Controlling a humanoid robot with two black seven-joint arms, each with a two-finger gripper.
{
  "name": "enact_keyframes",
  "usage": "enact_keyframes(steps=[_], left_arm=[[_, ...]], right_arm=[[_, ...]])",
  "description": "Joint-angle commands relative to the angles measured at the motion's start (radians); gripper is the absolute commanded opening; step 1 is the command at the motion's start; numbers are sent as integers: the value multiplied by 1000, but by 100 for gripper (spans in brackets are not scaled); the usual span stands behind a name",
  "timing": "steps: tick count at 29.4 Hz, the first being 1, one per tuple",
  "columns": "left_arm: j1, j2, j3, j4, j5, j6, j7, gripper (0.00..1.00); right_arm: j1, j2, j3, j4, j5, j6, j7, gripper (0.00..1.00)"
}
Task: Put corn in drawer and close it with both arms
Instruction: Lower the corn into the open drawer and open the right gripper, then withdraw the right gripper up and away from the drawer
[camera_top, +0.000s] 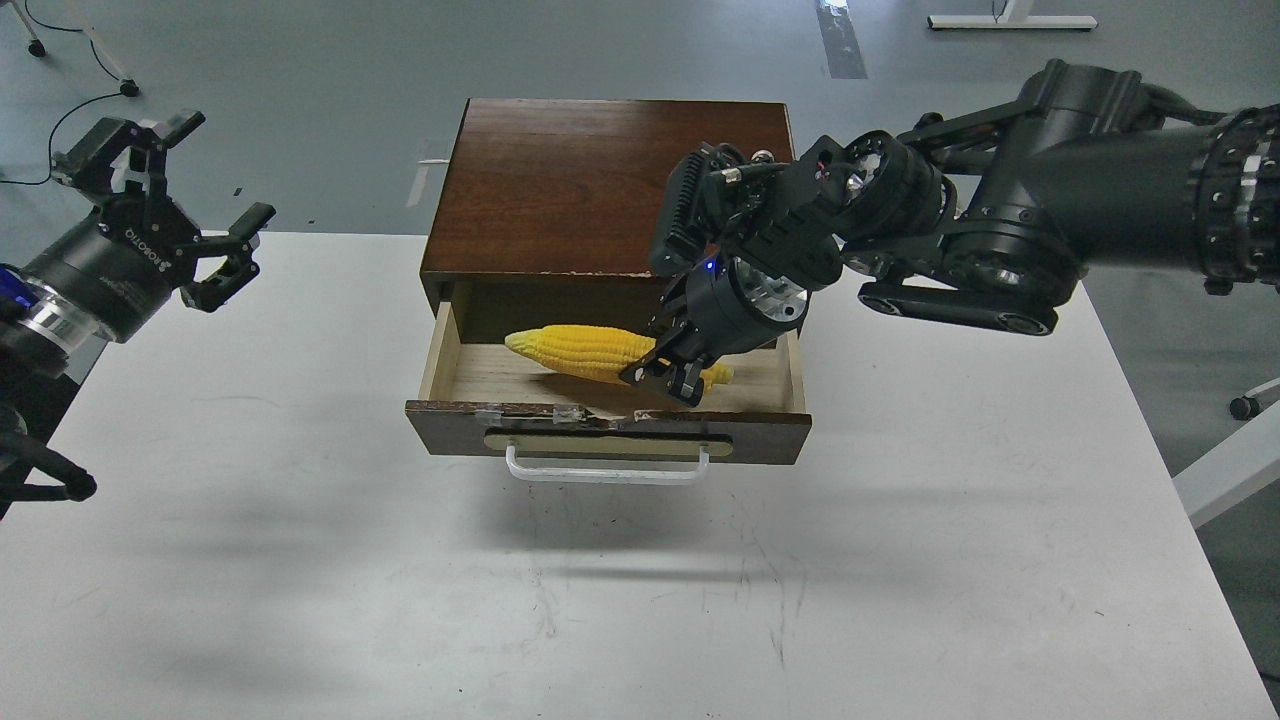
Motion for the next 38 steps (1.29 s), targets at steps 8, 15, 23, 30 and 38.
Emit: enact_keyframes(steps=[8, 15, 23, 30, 38], left_arm=[[0, 5, 0, -5, 0, 0, 0, 100], [0, 5, -1, -5, 0, 0, 0, 100], [0, 12, -3, -8, 0, 0, 0, 100], [-23, 8, -3, -12, 20, 0, 0, 100], [-155, 3, -8, -24, 194, 0, 0, 100]], right_arm=[[123, -88, 55, 79, 125, -1, 0, 94], [199, -291, 167, 129, 378, 4, 0, 95], [-58, -624, 272, 135, 761, -2, 0, 96], [-589, -774, 659, 107, 963, -10, 0, 96], [-983, -750, 905, -12, 1110, -25, 0, 97]])
